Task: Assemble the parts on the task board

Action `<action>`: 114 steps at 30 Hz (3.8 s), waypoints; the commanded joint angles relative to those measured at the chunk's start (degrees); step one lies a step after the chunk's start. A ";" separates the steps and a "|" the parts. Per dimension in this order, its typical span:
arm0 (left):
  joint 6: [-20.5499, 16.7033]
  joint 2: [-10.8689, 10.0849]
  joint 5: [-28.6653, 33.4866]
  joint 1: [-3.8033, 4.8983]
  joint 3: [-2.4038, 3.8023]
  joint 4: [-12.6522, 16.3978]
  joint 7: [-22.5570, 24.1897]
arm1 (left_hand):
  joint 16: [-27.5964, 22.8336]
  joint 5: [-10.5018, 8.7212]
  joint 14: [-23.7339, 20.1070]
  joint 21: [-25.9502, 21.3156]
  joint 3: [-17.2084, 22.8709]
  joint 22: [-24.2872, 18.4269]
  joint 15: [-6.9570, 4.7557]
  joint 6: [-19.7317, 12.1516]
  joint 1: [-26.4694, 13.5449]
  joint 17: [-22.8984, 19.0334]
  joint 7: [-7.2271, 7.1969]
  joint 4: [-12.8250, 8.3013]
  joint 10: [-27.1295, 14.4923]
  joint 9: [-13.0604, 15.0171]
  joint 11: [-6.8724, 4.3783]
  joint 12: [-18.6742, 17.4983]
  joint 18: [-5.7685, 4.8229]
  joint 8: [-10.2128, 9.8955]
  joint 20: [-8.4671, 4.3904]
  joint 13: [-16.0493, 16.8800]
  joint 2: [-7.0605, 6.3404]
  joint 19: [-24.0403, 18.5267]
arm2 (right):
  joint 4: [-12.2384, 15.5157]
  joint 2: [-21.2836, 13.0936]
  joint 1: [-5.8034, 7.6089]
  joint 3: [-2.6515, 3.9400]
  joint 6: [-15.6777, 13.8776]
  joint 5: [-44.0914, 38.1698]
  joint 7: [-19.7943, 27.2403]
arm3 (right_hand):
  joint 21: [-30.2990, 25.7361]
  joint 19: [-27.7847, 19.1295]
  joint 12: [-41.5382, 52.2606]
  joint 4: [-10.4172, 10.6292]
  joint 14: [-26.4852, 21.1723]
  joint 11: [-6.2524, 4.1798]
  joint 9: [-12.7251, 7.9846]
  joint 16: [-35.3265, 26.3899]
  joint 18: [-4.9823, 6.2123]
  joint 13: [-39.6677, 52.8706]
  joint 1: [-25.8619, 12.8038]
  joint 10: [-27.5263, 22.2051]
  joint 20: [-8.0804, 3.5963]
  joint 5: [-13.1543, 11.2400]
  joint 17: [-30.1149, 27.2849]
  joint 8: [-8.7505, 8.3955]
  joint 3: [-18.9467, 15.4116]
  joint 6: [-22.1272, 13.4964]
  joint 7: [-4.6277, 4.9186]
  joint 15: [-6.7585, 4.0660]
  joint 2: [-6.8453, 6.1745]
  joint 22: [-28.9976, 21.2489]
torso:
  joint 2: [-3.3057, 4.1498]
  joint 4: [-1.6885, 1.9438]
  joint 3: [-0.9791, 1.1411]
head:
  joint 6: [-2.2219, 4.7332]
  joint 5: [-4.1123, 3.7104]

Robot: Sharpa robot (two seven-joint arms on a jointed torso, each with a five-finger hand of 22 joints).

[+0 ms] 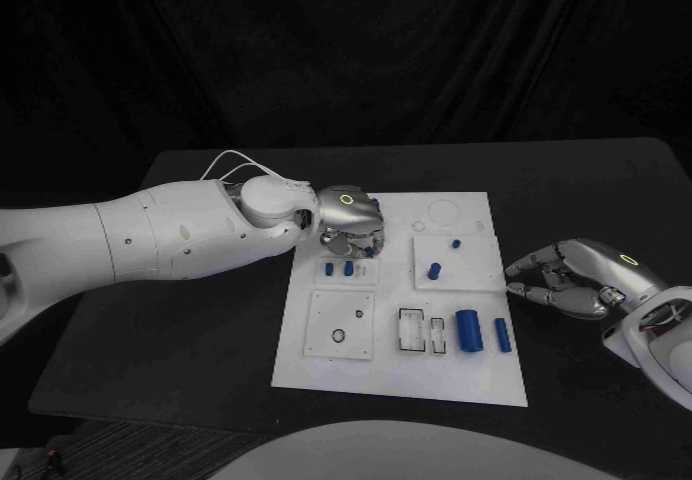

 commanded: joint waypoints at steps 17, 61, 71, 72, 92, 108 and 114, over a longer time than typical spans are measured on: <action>-12.05 -3.62 16.46 -0.50 -0.29 1.58 1.77 | 0.15 0.57 5.95 2.66 -0.18 13.48 0.03 1.41 -1.45 15.10 0.27 -0.90 5.96 0.69 0.54 0.57 -1.38 -0.19 -0.32 15.08 0.61 2.56 | 0.07 -0.12 0.03 0.01 0.44 -0.12 -0.38 | -0.04 2.01 -0.41 0.04 2.06 -0.10 0.10 -0.02 0.10 -23.94 0.40 0.01 0.06 -0.52 -0.31 0.23 -0.24 0.66 0.02 -0.36 0.11 12.00 | -0.07 0.04 -0.03 | 0.21 0.49; -3.72 -8.07 67.02 -6.93 -0.35 -2.86 11.47 | 0.15 4.52 5.95 2.74 -3.45 13.48 1.23 2.58 -0.32 15.10 0.83 -1.72 5.96 1.16 0.94 0.57 -1.39 -0.01 0.64 15.08 1.51 2.51 | -0.11 -0.44 -0.49 0.01 0.15 -0.12 0.17 | -0.23 1.92 -0.89 -0.09 1.98 -0.15 0.08 -0.20 0.15 -24.34 0.82 -0.16 0.07 -0.63 -0.64 0.16 -0.18 0.57 -0.06 -0.38 0.16 11.94 | -0.02 -0.01 -0.04 | -0.39 1.90; -4.05 -8.01 63.90 -8.07 -0.35 -3.24 11.82 | 0.15 4.44 5.95 2.74 -3.66 13.47 1.25 2.57 -0.38 15.10 0.85 -1.70 5.96 1.17 0.99 0.57 -1.39 -0.01 0.66 15.08 1.41 2.50 | -0.04 -0.50 -0.59 0.01 0.33 -0.12 0.17 | -0.25 1.92 -0.96 -0.10 2.00 -0.16 0.07 -0.14 0.15 -24.41 0.87 -0.19 0.06 -0.62 -0.53 0.15 -0.17 0.56 -0.08 -0.38 0.17 11.93 | 0.02 -0.06 -0.01 | -0.70 2.24; -4.00 -7.99 63.85 -8.16 -0.35 -3.29 11.80 | 0.15 4.44 5.95 2.74 -3.66 13.47 1.25 2.57 -0.38 15.10 0.85 -1.70 5.96 1.17 0.99 0.57 -1.39 -0.01 0.66 15.08 1.41 2.50 | -0.03 -0.50 -0.59 0.01 0.34 -0.12 0.17 | -0.25 1.92 -0.96 -0.10 2.00 -0.16 0.07 -0.14 0.15 -24.41 0.87 -0.19 0.06 -0.62 -0.53 0.15 -0.17 0.56 -0.08 -0.38 0.17 11.93 | 0.03 -0.09 -0.02 | -0.69 2.25; -2.49 -6.57 63.60 -9.27 -0.35 -4.73 10.81 | 0.15 4.40 5.95 2.65 -3.73 13.44 1.28 2.51 -0.34 15.10 0.86 -1.69 5.96 1.16 1.01 0.57 -1.36 -0.04 0.68 15.08 1.50 2.42 | 0.10 -0.60 -0.61 0.01 0.50 -0.12 0.14 | -0.25 1.91 -1.01 -0.15 1.99 -0.18 0.08 -0.16 0.16 -24.44 1.05 -0.21 0.06 -0.59 -0.56 0.17 -0.13 0.61 -0.09 -0.40 0.22 11.93 | -0.03 -0.12 -0.02 | -0.82 1.93; -1.66 -6.59 63.60 -9.38 -0.35 -5.26 10.08 | 0.15 4.33 5.95 2.44 -3.82 13.36 1.33 2.24 -0.12 15.10 0.95 -1.77 5.96 1.12 1.08 0.57 -1.30 -0.18 0.73 15.08 1.68 2.23 | 0.01 -0.61 -0.62 0.01 0.75 -0.12 0.13 | -0.27 1.90 -1.03 -0.15 1.97 -0.18 0.09 -0.20 0.16 -24.45 1.08 -0.22 0.05 -0.59 -0.63 0.18 -0.15 0.64 -0.06 -0.40 0.23 11.93 | -0.05 -0.07 -0.01 | -0.93 1.80; -1.40 -6.86 63.60 -9.41 -0.35 -5.21 9.83 | 0.15 4.33 5.95 2.41 -3.84 13.35 1.34 2.21 -0.10 15.10 0.97 -1.77 5.96 1.12 1.09 0.57 -1.29 -0.19 0.73 15.08 1.68 2.20 | -0.02 -0.59 -0.63 0.01 0.82 -0.12 0.13 | -0.27 1.90 -1.03 -0.15 1.97 -0.18 0.09 -0.20 0.16 -24.45 1.08 -0.22 0.05 -0.59 -0.63 0.18 -0.15 0.64 -0.06 -0.40 0.23 11.93 | -0.01 -0.04 -0.01 | -0.99 2.01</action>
